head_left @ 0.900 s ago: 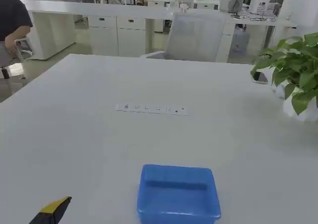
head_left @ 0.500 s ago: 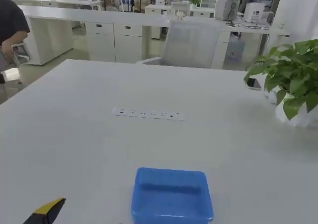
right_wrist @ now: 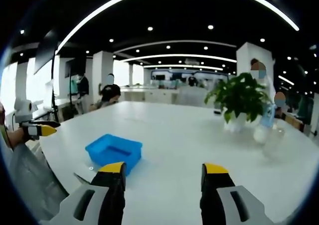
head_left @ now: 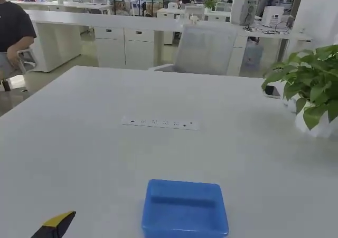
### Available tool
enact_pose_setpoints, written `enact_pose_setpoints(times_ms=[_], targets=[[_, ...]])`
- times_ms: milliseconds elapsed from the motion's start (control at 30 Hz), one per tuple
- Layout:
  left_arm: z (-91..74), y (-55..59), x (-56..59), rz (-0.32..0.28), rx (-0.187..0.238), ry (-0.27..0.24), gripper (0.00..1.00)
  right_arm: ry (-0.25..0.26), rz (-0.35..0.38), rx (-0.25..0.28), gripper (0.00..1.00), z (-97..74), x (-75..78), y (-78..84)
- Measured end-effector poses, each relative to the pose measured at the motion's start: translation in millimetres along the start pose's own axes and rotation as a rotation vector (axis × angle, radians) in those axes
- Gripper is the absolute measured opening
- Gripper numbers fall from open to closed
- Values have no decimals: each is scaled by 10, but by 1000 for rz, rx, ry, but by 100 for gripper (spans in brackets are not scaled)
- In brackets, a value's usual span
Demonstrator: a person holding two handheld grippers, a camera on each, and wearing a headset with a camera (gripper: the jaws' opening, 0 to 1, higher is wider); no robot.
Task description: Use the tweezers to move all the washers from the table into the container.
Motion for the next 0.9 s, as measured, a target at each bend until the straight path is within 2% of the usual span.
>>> enact_pose_setpoints(times_ms=[167,567,900], targets=[[8,-2,41,13,-6,18,71,-2,15,-3,58,-3,8,7],[13,-13,72,22,-15,15,71,-27,-4,-38,56,20,-25,32],[28,6,75,35,-35,32,69,-17,-8,-42,56,22,-11,35]])
Point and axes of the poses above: the centre of the closed fingertips' face, and the gripper's own axes: z roughly forward along the fingers, x roughly to its right, y roughly out of its underside, the point moved 10 cm from there along -z, roughly backward along the fingers, and after that the axes turned 14 degrees about x, right-handed, at the moved point
